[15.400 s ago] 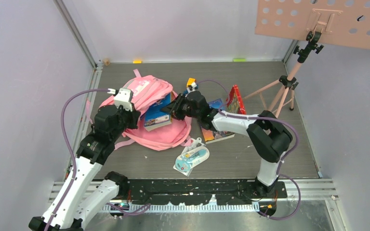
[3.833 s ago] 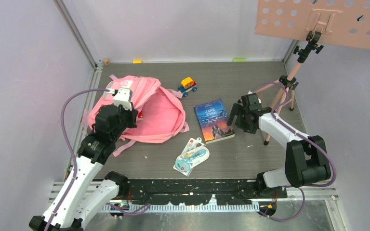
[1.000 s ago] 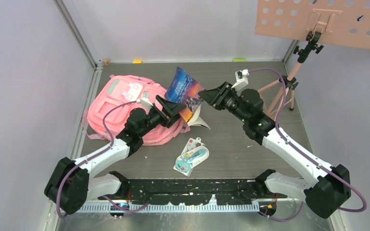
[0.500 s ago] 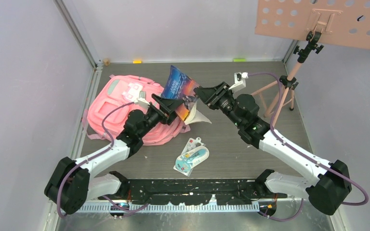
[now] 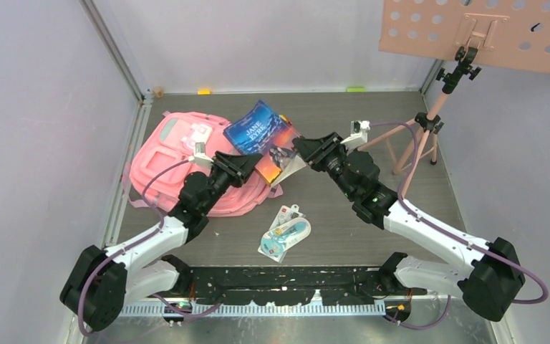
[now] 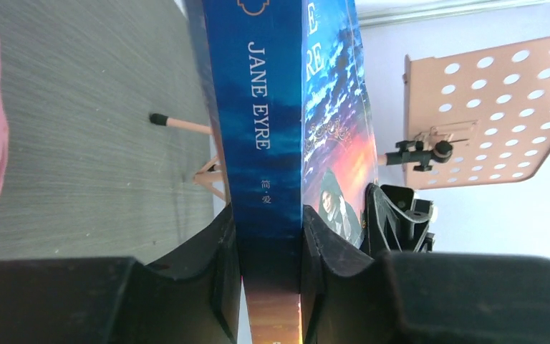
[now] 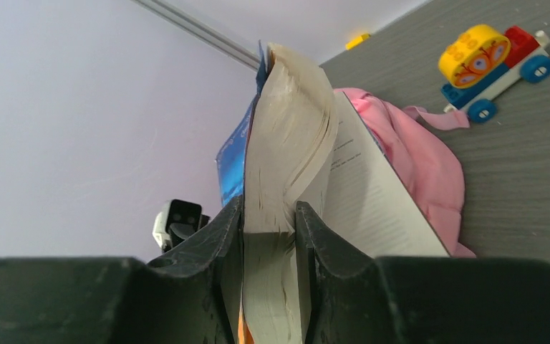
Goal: Pack the student bag
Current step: Pick up the book from the center of the board.
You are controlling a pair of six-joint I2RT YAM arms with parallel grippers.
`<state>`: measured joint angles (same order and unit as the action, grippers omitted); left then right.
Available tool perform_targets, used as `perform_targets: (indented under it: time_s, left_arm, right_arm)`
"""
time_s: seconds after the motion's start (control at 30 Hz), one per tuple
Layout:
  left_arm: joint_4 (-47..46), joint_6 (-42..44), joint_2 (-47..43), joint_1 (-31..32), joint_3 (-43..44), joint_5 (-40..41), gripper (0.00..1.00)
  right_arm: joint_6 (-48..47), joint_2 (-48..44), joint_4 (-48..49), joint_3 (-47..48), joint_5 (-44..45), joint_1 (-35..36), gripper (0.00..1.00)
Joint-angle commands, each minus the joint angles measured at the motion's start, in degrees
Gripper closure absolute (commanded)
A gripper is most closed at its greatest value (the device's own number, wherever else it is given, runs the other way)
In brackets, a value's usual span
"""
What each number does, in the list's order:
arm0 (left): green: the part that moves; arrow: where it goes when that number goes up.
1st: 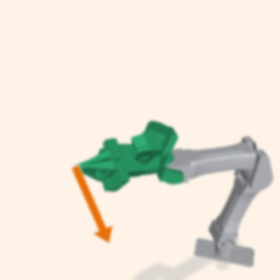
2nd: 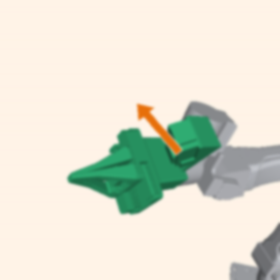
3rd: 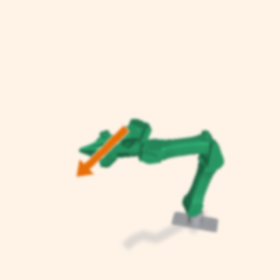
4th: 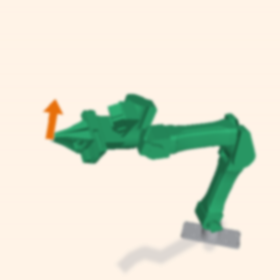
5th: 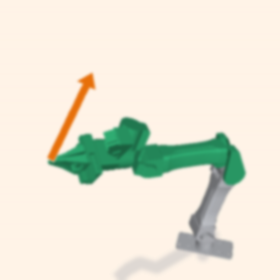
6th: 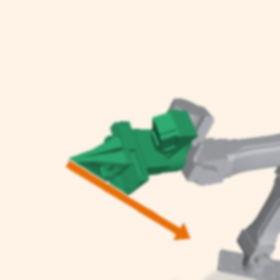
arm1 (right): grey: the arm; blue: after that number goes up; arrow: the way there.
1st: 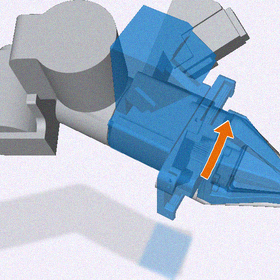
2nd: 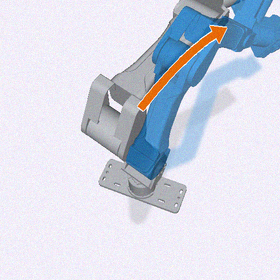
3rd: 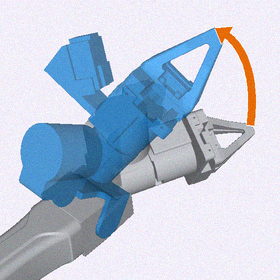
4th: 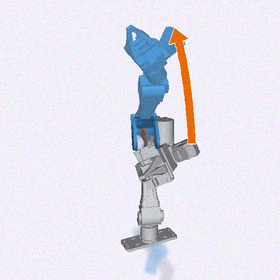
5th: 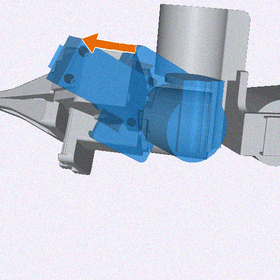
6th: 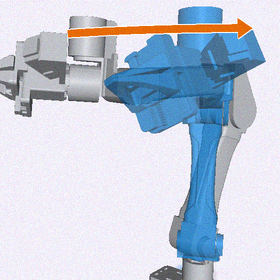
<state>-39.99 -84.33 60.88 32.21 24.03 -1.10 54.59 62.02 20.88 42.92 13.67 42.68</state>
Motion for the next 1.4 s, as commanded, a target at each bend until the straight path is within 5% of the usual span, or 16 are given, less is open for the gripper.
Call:
perform_targets:
  time_s: [0.0,0.17,0.3,0.53,0.63,0.93,1.37]
  left_arm:
    - [1.17,6.61,-4.77,0.57,0.50,2.29,1.00]
    - [8.22,16.10,-9.47,-0.30,3.10,-1.97,1.00]
    - [20.66,26.35,-11.88,-2.98,9.16,-10.26,1.00]
    - [45.39,49.49,-11.46,-5.31,21.12,-27.26,1.00]
    - [49.97,55.43,-12.70,-5.31,23.14,-33.73,1.00]
    - [41.82,54.12,-19.33,-5.31,23.34,-36.86,1.00]
    - [35.44,52.98,-21.53,-5.31,32.43,-37.73,1.00]
  right_arm:
    - [-0.28,-6.00,-0.30,0.49,3.16,1.01,0.95]
    - [-11.66,-5.95,-16.19,4.48,7.32,0.77,0.22]
    - [-20.91,-4.26,-26.51,9.37,1.20,-2.67,0.04]
    - [-34.91,-3.14,-29.96,14.36,-29.29,-9.94,0.02]
    - [-34.85,-0.13,-32.91,17.35,-34.00,-10.06,0.02]
    - [-17.44,1.80,-14.79,10.42,-42.44,-10.01,0.04]
    - [-8.97,3.22,-2.85,9.45,-50.70,-9.98,0.02]
